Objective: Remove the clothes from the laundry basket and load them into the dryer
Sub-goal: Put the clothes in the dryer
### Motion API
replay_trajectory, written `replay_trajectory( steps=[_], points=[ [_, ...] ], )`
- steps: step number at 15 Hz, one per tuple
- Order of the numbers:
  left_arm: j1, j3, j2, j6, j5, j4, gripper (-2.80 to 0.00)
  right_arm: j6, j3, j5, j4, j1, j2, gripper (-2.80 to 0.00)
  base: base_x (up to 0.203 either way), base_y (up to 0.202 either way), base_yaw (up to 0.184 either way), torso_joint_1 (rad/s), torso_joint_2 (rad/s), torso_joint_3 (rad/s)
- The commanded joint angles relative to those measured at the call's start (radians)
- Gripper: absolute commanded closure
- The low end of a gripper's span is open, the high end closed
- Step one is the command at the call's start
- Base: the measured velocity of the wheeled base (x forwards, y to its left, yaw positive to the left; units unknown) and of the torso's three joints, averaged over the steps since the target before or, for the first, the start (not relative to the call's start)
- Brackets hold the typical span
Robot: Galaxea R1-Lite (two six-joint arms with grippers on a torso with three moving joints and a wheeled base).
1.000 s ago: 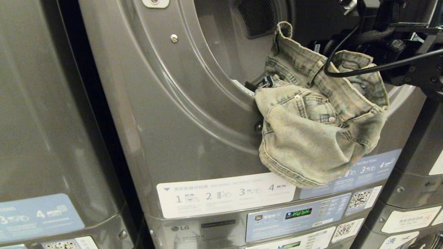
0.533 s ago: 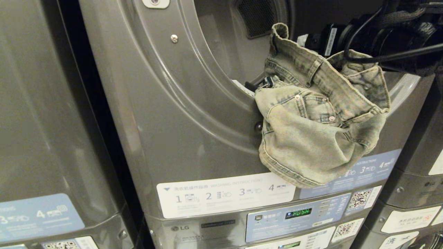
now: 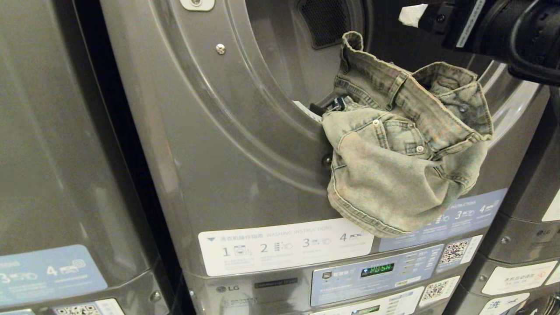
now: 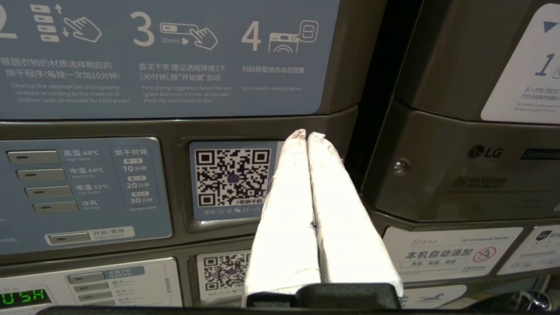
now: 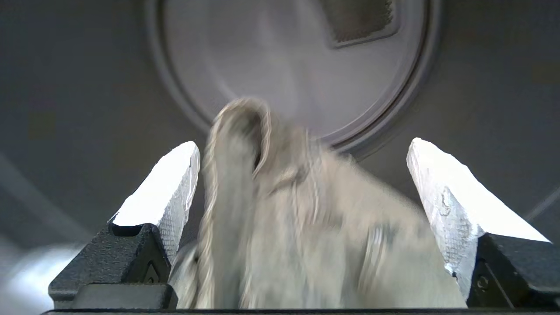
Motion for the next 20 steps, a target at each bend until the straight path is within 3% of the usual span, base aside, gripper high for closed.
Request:
replay_trajectory(
  steps=[1,6,10,14,20],
  points=[
    [0.0,0.014,0.0,-0.001,0.0,-0.001,0.0,0.003,0.099,0.0,-0.001,0.021,-0.128,-2.8,0.0,0.0,0.0,0.0,0.0,0.0],
    [0.0,0.014,0.0,-0.001,0.0,-0.001,0.0,0.059,0.356,0.002,-0.063,0.039,-0.336,-2.8,0.0,0.0,0.0,0.0,0.0,0.0],
    [0.0,0.014,0.0,-0.001,0.0,-0.001,0.0,0.046,0.537,0.003,-0.086,0.055,-0.384,-2.8,0.0,0.0,0.0,0.0,0.0,0.0],
    [0.0,0.014,0.0,-0.001,0.0,-0.001,0.0,0.05,0.569,-0.037,-0.086,0.058,-0.231,-2.8,0.0,0.0,0.0,0.0,0.0,0.0],
    [0.0,0.014,0.0,-0.001,0.0,-0.001,0.0,0.057,0.561,-0.063,-0.171,0.146,-0.114,-2.8,0.0,0.0,0.0,0.0,0.0,0.0]
  ],
)
